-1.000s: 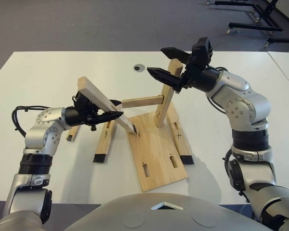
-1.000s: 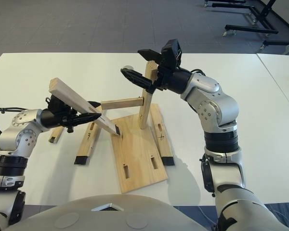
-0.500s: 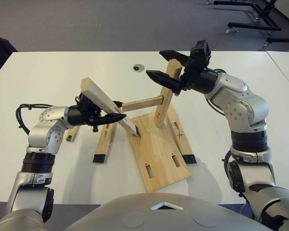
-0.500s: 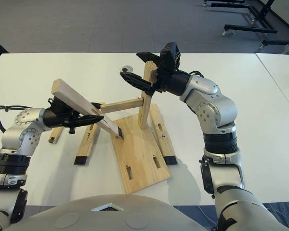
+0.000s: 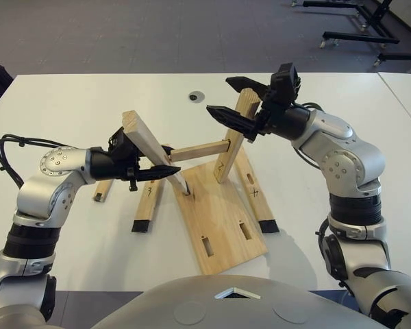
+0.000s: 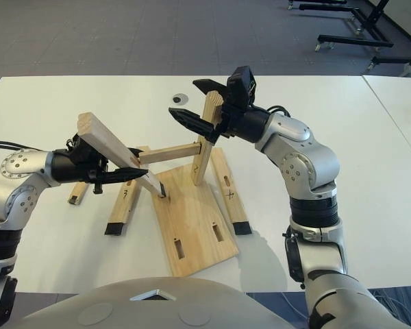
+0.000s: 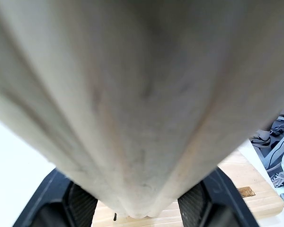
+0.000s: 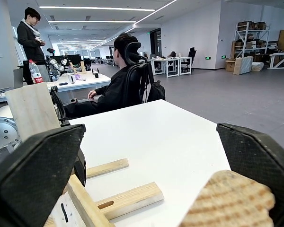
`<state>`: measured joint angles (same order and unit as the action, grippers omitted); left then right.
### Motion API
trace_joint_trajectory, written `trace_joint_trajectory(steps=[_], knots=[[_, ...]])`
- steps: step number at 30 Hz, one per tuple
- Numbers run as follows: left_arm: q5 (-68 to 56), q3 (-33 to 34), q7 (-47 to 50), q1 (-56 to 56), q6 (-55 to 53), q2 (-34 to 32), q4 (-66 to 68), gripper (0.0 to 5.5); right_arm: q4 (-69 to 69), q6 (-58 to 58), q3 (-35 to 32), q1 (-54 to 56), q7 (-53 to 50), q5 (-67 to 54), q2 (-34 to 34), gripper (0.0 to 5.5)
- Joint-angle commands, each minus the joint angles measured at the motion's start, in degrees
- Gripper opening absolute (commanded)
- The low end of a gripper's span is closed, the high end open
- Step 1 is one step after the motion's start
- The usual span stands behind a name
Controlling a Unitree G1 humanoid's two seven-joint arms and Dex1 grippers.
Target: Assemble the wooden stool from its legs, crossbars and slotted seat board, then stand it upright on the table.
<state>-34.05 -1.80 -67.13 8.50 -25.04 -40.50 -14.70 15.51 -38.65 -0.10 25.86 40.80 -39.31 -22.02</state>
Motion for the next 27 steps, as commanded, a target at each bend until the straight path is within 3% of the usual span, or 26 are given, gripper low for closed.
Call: trace_joint_trajectory(steps=[1,12,27], knots=[[2.1,-1.7,1.23,-3.15,-3.26,-2.73,-2.09,2.03,2.45,-1.6,-0.08,-1.25,-0.84,-1.31,0.04,5.09],[-0.25,-2.36,1.67,-5.72,-5.34,-7.21,-7.34,2.03,4.87,-4.08,-0.17,-2.31,-2.39,-3.22,-0.26,5.09],[-2.65,-5.47,9.94,-10.27,-7.39,-5.56,-9.65,2.03,4.94,-3.83,-0.31,-2.12,-2.56,-2.53,-0.99,5.09]])
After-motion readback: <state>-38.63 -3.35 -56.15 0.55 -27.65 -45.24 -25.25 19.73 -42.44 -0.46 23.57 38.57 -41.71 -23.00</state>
